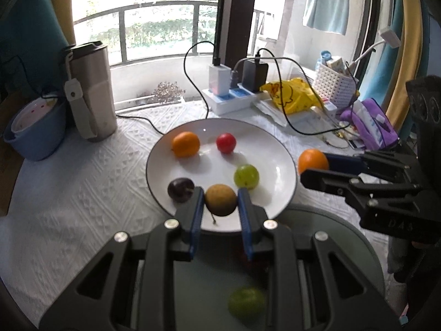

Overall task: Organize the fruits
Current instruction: 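Carry the kiwi fruit and tangerine onto the plate and release both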

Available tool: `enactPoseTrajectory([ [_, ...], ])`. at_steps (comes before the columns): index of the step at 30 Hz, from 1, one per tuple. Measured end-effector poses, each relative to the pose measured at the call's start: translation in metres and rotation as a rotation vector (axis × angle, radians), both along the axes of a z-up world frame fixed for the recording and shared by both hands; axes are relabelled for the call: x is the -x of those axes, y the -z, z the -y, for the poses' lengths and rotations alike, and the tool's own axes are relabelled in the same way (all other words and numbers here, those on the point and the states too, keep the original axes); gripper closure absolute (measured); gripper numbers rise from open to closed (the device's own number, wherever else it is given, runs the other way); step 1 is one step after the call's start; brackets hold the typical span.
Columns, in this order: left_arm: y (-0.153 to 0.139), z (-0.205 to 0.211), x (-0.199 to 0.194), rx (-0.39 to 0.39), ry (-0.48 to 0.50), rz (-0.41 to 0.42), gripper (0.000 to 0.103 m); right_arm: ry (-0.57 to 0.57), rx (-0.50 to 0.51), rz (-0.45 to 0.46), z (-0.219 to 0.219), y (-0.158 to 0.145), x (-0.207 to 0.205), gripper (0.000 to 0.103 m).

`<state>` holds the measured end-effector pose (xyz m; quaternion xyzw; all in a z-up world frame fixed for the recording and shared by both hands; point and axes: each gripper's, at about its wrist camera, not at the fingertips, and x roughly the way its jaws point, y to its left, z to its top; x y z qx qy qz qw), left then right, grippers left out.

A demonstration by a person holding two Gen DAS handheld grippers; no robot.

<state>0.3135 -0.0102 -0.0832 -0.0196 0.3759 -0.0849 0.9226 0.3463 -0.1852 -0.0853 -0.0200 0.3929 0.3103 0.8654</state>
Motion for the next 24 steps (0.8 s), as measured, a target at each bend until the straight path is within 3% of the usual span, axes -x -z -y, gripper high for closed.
enactPoseTrajectory([
  [16,0.018,-0.031,-0.061,-0.034,-0.051,-0.023,0.077,0.039,0.042,-0.065,-0.031,0.023,-0.06,0.064],
  [24,0.027,-0.038,-0.07,-0.011,-0.069,-0.042,0.077,0.069,0.073,-0.059,-0.034,0.03,-0.069,0.064],
])
